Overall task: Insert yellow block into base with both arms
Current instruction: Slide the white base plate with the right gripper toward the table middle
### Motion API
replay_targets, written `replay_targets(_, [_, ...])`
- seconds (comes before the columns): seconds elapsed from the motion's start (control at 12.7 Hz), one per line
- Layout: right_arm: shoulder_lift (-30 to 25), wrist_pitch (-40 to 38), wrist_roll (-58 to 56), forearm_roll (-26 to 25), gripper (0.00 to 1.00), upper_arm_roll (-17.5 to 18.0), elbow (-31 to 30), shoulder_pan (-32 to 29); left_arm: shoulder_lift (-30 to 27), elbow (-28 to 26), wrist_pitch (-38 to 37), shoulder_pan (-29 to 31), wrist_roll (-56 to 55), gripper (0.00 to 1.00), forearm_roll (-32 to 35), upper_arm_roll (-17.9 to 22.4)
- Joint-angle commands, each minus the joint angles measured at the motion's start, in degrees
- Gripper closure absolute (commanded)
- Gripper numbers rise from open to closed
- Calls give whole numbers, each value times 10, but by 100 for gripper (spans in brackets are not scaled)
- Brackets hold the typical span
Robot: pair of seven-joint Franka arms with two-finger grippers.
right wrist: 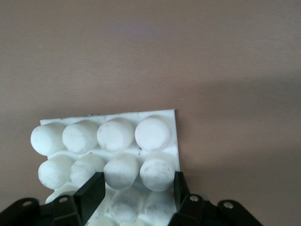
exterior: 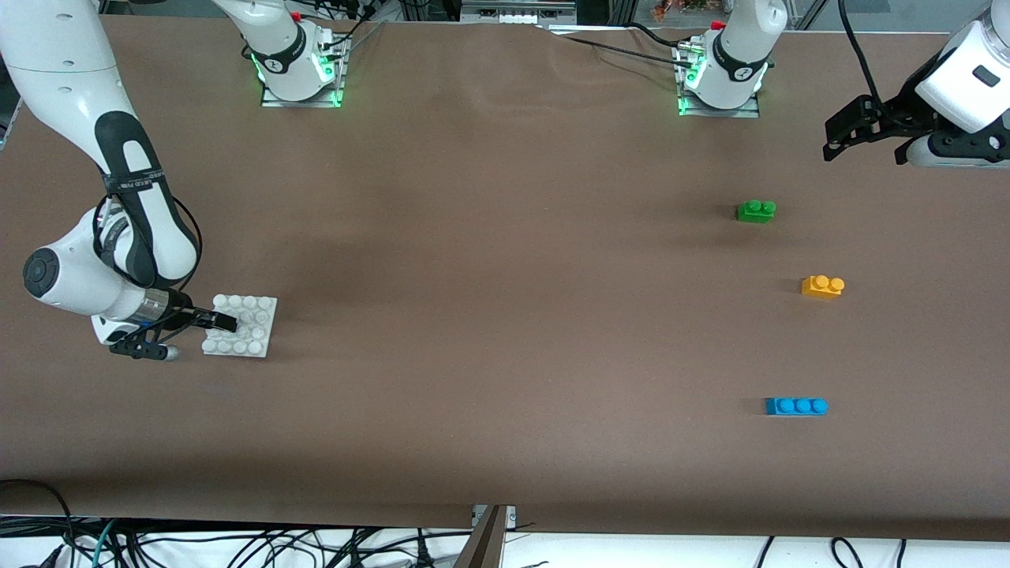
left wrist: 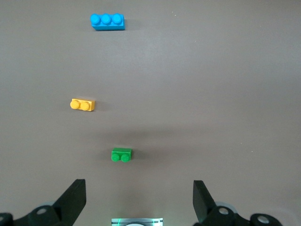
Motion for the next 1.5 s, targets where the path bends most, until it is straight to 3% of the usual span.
replay_targets(0.0, [18,-9,12,11,38,18,16,1,4,14,-10,3,-3,0,-8,-4])
replay_targets(1.42, [34,-9,120,12,38,18,48,104,4,14,-10,3,-1,0,-7,-3])
